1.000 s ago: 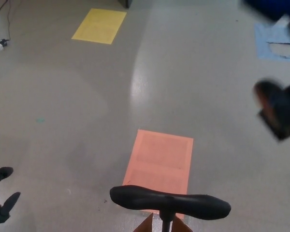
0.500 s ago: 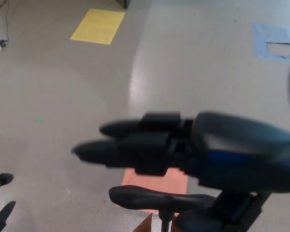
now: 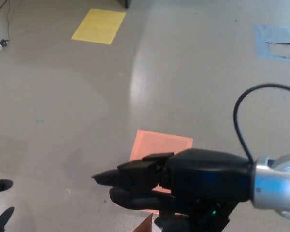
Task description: An air pump is kept on top of a storage box on the floor and the robot uses its right hand to press down on the handle of the pump to compress it
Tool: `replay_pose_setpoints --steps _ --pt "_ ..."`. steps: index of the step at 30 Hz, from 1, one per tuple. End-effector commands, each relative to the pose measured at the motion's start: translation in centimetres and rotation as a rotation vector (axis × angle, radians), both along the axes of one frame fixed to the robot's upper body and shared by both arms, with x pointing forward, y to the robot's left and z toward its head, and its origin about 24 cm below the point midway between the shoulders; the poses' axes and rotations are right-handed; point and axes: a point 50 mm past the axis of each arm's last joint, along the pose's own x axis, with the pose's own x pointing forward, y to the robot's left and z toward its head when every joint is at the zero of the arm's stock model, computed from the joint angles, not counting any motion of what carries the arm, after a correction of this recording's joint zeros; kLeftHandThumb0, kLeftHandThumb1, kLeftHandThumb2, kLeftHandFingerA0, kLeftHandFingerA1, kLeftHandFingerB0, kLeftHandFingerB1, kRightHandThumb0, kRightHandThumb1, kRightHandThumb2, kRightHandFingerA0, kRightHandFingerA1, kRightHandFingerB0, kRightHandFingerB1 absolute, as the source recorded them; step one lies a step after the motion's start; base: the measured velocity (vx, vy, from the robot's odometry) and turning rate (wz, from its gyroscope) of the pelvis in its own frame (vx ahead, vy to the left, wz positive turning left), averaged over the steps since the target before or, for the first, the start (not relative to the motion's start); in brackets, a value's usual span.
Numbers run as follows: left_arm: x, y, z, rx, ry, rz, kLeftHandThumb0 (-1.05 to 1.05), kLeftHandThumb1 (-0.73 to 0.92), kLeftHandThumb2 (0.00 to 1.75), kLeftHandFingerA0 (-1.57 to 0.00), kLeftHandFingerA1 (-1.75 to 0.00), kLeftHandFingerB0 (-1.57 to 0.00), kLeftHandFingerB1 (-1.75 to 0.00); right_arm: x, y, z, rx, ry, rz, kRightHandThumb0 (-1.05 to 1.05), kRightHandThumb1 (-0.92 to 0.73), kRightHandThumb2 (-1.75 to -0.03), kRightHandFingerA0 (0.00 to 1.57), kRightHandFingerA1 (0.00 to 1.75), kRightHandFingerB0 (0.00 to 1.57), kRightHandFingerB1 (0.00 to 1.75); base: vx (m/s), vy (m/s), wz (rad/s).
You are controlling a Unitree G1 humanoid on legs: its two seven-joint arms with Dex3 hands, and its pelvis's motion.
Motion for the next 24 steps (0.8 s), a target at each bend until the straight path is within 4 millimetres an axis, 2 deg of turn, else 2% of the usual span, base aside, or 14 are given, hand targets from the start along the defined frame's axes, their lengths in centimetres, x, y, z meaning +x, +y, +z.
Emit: replay_pose_setpoints --steps 1,6,7,11,18,19,20,21,22,23,24 --pt "-0.6 0.7 0.2 0.028 -0.001 -0.015 -0.33 0.6 1.1 0.0 -0.48 0.0 -0.47 0.3 0.3 -1.6 -0.025 -0.035 -0.021 -0.94 -0.87 -1.19 0.0 0.06 0.0 0.06 0.0 0.0 0.0" --pt "-0.7 0.7 0.0 0.049 0.006 -0.023 -0.32 0.6 1.11 -0.01 -0.47 -0.01 -0.47 0.5 0.4 -2.5 -0.024 -0.011 -0.034 -0.95 -0.87 -1.19 0.0 0.06 0.0 0.06 0.0 0.0 0.0" --pt "-0.7 0.8 0.1 0.054 0.006 -0.026 -0.58 0.85 0.65 -0.22 -0.33 -0.14 -0.28 0.6 0.5 -2.7 -0.021 -0.004 -0.039 -0.95 -0.87 -1.19 0.0 0.06 0.0 0.06 0.0 0.0 0.0" --pt "-0.6 0.7 0.1 0.054 0.004 -0.025 -0.58 0.86 0.65 -0.23 -0.33 -0.14 -0.28 0.6 0.5 -3.5 -0.016 0.028 -0.053 -0.94 -0.87 -1.19 0.0 0.07 0.0 0.07 0.0 0.0 0.0" --pt "-0.6 0.8 0.2 0.053 -0.005 -0.019 -0.59 0.85 0.65 -0.24 -0.33 -0.15 -0.28 0.9 0.5 -7.7 -0.055 0.127 -0.127 -0.95 -0.85 -1.2 0.0 0.09 0.0 0.06 0.0 0.0 0.0" --pt "-0.6 0.8 0.2 0.06 -0.007 -0.022 -0.65 0.73 0.85 -0.19 -0.41 -0.13 -0.38 1.3 0.5 -9.2 -0.052 0.157 -0.181 -0.93 -0.84 -1.17 0.0 0.1 0.0 0.08 0.0 0.0 0.0" --pt "-0.6 0.8 0.2 0.061 -0.008 -0.023 -0.65 0.73 0.85 -0.19 -0.41 -0.13 -0.38 1.4 0.4 -9.6 -0.051 0.163 -0.194 -0.93 -0.84 -1.17 0.0 0.1 0.0 0.08 0.0 0.0 0.0" --pt "-0.6 0.8 0.2 0.053 -0.012 -0.018 -0.58 0.84 0.65 -0.26 -0.34 -0.16 -0.28 1.6 0.5 -10.6 -0.051 0.178 -0.228 -0.93 -0.84 -1.17 0.0 0.1 0.0 0.08 0.0 0.0 0.0" --pt "-0.7 0.7 0.1 0.046 -0.013 -0.013 -0.63 0.72 0.84 -0.2 -0.42 -0.14 -0.38 1.8 0.4 -11.8 -0.059 0.188 -0.26 -0.94 -0.85 -1.18 0.0 0.09 0.0 0.07 0.0 0.0 0.0" --pt "-0.7 0.7 0.1 0.043 -0.012 -0.011 -0.63 0.72 0.84 -0.2 -0.42 -0.14 -0.38 1.9 0.4 -12.4 -0.066 0.191 -0.274 -0.94 -0.85 -1.18 0.0 0.09 0.0 0.07 0.0 0.0 0.0" --pt "-0.8 0.8 0.0 0.044 -0.013 -0.008 -0.57 0.84 0.64 -0.28 -0.34 -0.17 -0.29 2.1 0.4 -13.4 -0.083 0.198 -0.301 -0.94 -0.84 -1.18 0.0 0.07 0.0 0.06 0.0 0.0 0.0"
